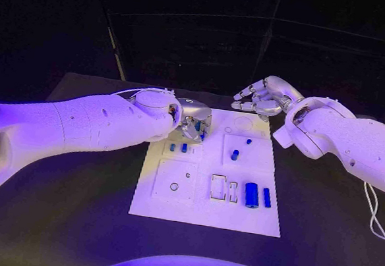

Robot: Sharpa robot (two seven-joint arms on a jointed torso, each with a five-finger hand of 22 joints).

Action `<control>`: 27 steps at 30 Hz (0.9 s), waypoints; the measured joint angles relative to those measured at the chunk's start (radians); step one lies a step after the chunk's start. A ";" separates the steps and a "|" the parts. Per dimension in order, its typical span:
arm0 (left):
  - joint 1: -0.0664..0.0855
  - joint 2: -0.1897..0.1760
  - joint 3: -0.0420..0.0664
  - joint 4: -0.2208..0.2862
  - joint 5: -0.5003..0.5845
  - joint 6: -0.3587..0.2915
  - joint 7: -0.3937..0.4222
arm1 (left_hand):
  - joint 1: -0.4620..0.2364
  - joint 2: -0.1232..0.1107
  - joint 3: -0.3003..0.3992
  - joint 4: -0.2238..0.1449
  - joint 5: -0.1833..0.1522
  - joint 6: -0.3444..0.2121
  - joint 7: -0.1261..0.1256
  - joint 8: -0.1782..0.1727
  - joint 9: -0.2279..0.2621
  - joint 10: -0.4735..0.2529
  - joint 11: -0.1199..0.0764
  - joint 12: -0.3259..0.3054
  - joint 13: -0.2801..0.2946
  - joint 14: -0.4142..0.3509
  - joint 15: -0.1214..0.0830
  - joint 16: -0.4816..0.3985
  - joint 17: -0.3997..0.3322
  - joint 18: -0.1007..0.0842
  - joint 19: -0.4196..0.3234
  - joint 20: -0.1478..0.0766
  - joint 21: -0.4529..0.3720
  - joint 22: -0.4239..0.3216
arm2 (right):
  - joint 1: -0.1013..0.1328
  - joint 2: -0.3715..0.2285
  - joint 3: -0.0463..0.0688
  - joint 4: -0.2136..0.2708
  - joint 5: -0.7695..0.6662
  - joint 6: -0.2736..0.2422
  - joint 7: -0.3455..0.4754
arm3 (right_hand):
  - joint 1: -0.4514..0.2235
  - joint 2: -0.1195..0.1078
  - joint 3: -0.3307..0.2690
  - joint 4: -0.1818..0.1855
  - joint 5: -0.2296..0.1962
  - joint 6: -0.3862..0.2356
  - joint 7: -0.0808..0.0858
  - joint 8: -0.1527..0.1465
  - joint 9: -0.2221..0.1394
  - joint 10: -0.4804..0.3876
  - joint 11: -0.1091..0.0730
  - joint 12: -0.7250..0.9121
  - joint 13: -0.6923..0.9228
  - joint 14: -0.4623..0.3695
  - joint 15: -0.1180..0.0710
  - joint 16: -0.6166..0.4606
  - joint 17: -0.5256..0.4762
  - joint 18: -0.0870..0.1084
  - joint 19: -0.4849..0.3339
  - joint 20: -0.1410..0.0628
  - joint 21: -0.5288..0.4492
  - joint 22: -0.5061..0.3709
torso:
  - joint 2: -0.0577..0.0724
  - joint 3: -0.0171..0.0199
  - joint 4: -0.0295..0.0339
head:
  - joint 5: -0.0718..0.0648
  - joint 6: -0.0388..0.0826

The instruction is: Assemble the parts on the task board

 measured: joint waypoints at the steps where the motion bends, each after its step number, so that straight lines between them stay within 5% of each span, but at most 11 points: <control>1: 0.000 0.001 0.000 -0.001 0.000 0.001 -0.001 | 0.000 0.000 0.003 -0.002 0.000 0.006 0.000 0.000 0.000 0.004 0.002 -0.002 0.000 0.000 0.000 0.002 0.000 0.000 0.003 -0.002 0.004 0.003 | 0.000 0.000 0.000 0.000 0.000 0.000 0.000 | 0.000 0.000 0.000 0.000 0.000 0.000 0.000 0.000 0.000 0.000 0.000 0.000 0.000 0.000 0.000 0.000 0.000 0.000 0.000 0.000 0.000 0.000 | 0.000 0.0000 0.0000 | 0.000 -0.001; 6: 0.000 0.004 0.001 -0.004 -0.002 0.003 -0.004 | 0.015 0.015 0.025 -0.013 -0.004 0.022 -0.002 0.000 -0.002 0.036 -0.004 -0.003 0.001 0.000 0.000 0.006 0.002 -0.015 0.011 -0.004 0.034 0.025 | 0.000 0.001 0.000 0.000 0.000 0.000 0.000 | 0.000 0.000 0.000 0.000 0.000 0.000 0.000 0.000 0.000 0.000 0.000 0.000 0.000 0.000 0.000 0.000 0.000 0.000 0.000 0.000 0.000 0.000 | 0.000 0.0000 0.0000 | 0.000 -0.002; 23: -0.009 -0.029 -0.001 0.027 -0.020 -0.038 0.008 | 0.027 0.026 0.061 -0.038 -0.004 0.045 0.004 0.000 -0.009 0.073 -0.009 -0.011 0.005 0.000 0.000 0.010 0.009 -0.015 0.011 -0.004 0.071 0.058 | 0.000 0.002 0.000 -0.002 0.000 0.000 0.001 | 0.000 0.000 0.000 0.000 0.000 0.000 0.000 0.000 0.000 0.000 0.000 0.000 0.000 0.000 0.000 0.000 0.000 0.000 0.000 0.000 0.000 0.000 | -0.001 0.0000 0.0013 | -0.004 0.002; 27: -0.011 -0.050 0.015 0.053 -0.018 -0.058 0.014 | 0.027 0.026 0.061 -0.038 -0.004 0.045 0.004 0.000 -0.009 0.073 -0.009 -0.018 0.005 0.000 0.000 0.010 0.009 -0.015 0.011 -0.004 0.071 0.058 | 0.000 0.001 0.000 -0.004 0.000 0.000 0.001 | 0.000 0.000 0.000 0.000 0.000 0.000 0.000 0.000 0.000 0.000 0.000 0.000 0.000 0.000 0.000 0.000 0.000 0.000 0.000 0.000 0.000 0.000 | -0.001 0.0000 0.0015 | -0.004 0.005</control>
